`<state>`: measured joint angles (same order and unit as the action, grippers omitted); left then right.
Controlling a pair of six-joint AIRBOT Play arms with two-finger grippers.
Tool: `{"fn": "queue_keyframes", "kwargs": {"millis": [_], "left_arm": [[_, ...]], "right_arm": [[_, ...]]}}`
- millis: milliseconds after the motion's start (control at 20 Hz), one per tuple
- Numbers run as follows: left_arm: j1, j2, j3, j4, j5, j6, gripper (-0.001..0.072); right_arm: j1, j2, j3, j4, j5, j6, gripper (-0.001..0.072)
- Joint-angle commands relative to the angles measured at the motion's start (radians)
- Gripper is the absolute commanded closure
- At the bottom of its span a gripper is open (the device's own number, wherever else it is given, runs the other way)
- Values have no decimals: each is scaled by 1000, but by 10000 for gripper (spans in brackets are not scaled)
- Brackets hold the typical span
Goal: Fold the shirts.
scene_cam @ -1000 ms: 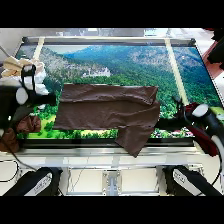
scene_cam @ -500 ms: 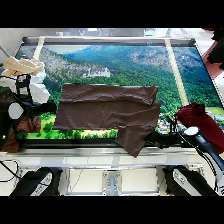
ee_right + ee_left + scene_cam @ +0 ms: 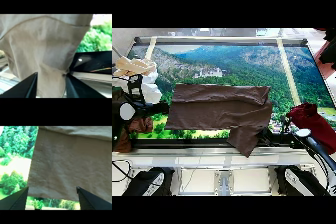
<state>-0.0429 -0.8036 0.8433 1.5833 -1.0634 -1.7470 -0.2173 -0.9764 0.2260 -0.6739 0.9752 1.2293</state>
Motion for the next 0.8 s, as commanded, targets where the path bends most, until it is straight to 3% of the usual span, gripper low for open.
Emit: {"fn": "queue_keyframes", "kwargs": {"millis": [0,100,200,350,600,650,750], "left_arm": [[-1,1,0,-12,0,0,17],[-1,1,0,-13,0,0,17],[-1,1,0,-13,0,0,17],[-1,1,0,-13,0,0,17],[0,4,-1,-2,78,-13,17],[0,4,-2,42,95,-76,17],[1,4,-42,196,70,-333,19]], "right_arm": [[1,-3,-45,20,0,-3,350],[1,-3,-48,48,2,-27,353],[1,-3,-48,100,-7,-78,502],[1,-3,-48,126,-18,-103,659],[1,1,-47,199,-14,-163,683],[1,3,-47,227,-12,-181,683],[1,8,-47,257,0,-211,683]]}}
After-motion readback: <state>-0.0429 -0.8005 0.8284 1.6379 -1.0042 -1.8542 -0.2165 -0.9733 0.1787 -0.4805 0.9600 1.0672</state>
